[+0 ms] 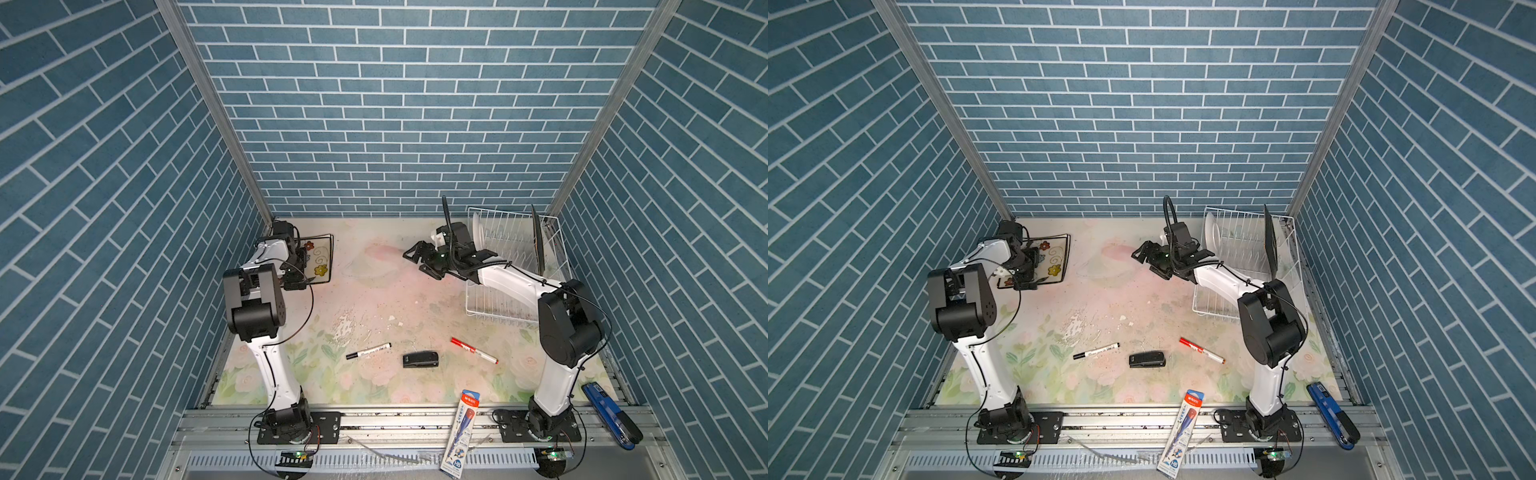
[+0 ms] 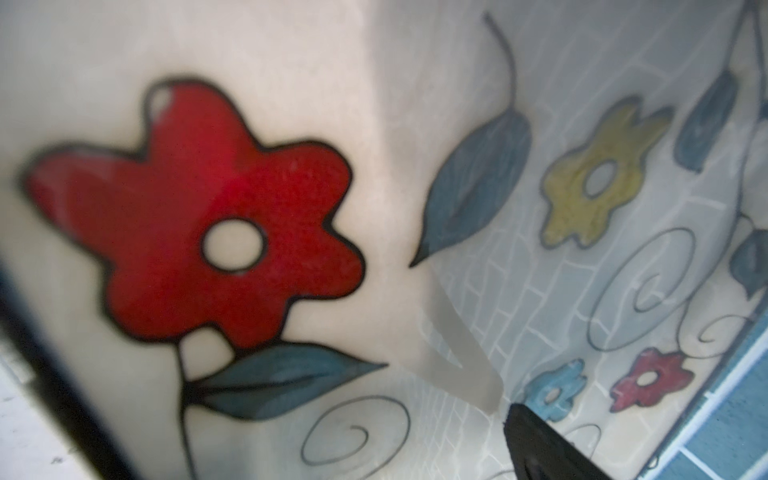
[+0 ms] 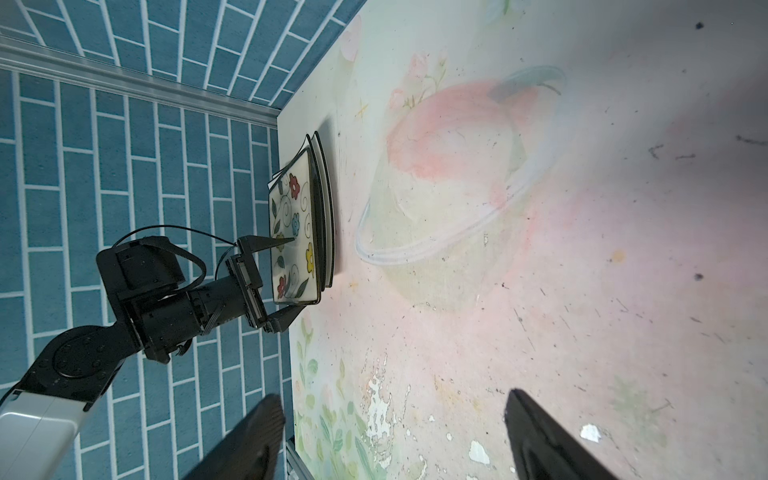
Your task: Unload the plates from the dish rack
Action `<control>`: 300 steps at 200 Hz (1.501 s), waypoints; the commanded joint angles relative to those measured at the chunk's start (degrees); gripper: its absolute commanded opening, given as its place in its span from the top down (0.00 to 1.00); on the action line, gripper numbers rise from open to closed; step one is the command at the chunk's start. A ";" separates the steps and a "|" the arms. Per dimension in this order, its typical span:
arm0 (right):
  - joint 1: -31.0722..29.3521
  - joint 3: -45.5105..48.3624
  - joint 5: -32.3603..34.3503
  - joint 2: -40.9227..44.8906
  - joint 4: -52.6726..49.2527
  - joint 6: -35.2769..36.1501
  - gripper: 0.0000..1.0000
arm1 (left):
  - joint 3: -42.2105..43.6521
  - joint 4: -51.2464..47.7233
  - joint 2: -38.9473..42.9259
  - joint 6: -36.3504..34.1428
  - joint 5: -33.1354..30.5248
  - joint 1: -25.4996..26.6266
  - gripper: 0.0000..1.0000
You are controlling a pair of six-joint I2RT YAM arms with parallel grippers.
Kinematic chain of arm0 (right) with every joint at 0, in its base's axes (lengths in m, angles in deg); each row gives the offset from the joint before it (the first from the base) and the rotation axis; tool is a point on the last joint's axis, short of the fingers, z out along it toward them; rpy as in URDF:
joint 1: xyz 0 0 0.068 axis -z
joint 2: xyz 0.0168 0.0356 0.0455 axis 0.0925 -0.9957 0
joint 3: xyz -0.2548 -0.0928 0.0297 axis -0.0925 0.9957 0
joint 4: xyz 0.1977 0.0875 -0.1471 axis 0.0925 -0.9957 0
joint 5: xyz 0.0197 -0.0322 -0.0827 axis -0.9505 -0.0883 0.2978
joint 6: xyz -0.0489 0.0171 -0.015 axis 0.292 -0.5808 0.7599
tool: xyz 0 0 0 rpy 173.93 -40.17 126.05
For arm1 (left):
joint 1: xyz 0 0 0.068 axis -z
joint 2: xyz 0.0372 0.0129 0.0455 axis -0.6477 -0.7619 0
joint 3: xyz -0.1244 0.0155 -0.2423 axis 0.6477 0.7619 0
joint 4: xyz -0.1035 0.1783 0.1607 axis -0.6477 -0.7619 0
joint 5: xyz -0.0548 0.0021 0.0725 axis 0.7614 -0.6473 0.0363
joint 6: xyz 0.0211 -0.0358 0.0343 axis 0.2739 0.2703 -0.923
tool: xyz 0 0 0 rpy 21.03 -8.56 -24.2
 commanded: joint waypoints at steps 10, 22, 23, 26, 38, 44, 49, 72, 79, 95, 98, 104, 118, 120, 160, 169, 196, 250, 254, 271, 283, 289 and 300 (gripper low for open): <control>-0.08 -0.84 1.07 1.25 -0.23 2.68 0.15 | -2.94 -2.01 -2.39 0.24 0.64 -0.20 0.00; -0.05 -0.89 1.13 1.23 -0.19 2.68 0.15 | -3.07 -1.73 -2.72 0.61 0.69 -0.20 0.00; -0.05 -0.89 1.14 1.23 -0.21 2.73 0.15 | -3.07 -1.72 -2.75 0.65 0.70 -0.20 0.00; -0.06 -0.89 1.15 1.23 -0.23 2.74 0.15 | -3.26 -1.71 -2.91 0.79 0.77 -0.15 0.00; -0.04 -1.05 1.11 1.18 -0.30 2.72 0.15 | -4.79 -2.45 -3.82 0.87 1.07 -0.21 0.00; 0.05 -1.14 1.07 1.20 -0.45 2.79 0.15 | -5.88 -3.40 -4.34 0.76 1.29 -0.27 0.00; 0.06 -1.22 0.99 1.23 -0.57 2.85 0.15 | -6.65 -4.00 -4.75 0.57 1.44 -0.24 0.00; -0.11 -1.16 1.31 1.40 -0.85 3.03 0.15 | -7.41 -4.66 -5.32 0.63 2.15 -0.20 0.00; -0.01 -1.15 1.33 1.46 -0.85 3.03 0.15 | -7.30 -4.41 -5.41 0.69 2.11 -0.20 0.00; 0.02 -1.15 1.33 1.56 -0.85 3.05 0.15 | -7.72 -5.06 -5.58 0.06 2.33 -0.20 0.00; 0.01 -1.15 1.33 1.58 -0.84 3.04 0.15 | -7.74 -5.31 -5.54 -0.07 2.36 -0.20 0.00; 0.00 -1.14 1.33 1.66 -0.77 3.03 0.15 | -7.59 -5.56 -5.45 -0.32 2.43 -0.24 0.00; -0.09 -0.98 1.33 1.84 -0.93 3.07 0.15 | -6.52 -5.31 -4.72 -0.35 2.34 -0.26 0.00; -0.02 -0.98 1.33 1.89 -0.94 3.08 0.15 | -6.33 -5.20 -4.58 -0.30 2.32 -0.28 0.00; 0.01 -0.08 1.67 3.09 -1.02 3.10 0.16 | -4.20 -4.88 -1.89 -0.45 2.25 -0.29 0.00; -0.03 0.35 1.92 3.54 -0.93 3.04 0.15 | -3.60 -4.75 -1.20 -0.57 2.20 -0.29 0.00; 0.03 -0.44 2.29 4.39 -3.52 5.99 0.15 | -1.92 -5.23 0.92 -1.40 1.33 -0.29 0.00; 0.14 -0.96 2.29 6.51 -5.94 8.50 0.15 | 4.45 -3.50 8.36 -4.17 -1.10 -0.25 0.00; 0.16 -0.71 2.38 6.84 -5.82 8.51 0.15 | 4.99 -3.47 9.14 -4.25 -1.29 -0.28 0.00; 0.04 0.69 2.72 8.59 -5.77 8.66 0.16 | 6.61 -3.26 11.82 -5.05 -1.54 -0.28 0.00; 0.03 1.91 3.15 10.17 -5.80 8.82 0.15 | 7.62 -3.27 13.82 -5.65 -1.34 -0.29 0.00; 0.06 2.49 3.47 11.02 -5.97 9.00 0.16 | 8.21 -3.09 14.88 -6.04 -1.13 -0.29 0.00; 0.03 3.42 4.23 12.56 -6.67 9.80 0.15 | 9.76 -1.77 16.74 -7.01 -0.36 -0.28 0.00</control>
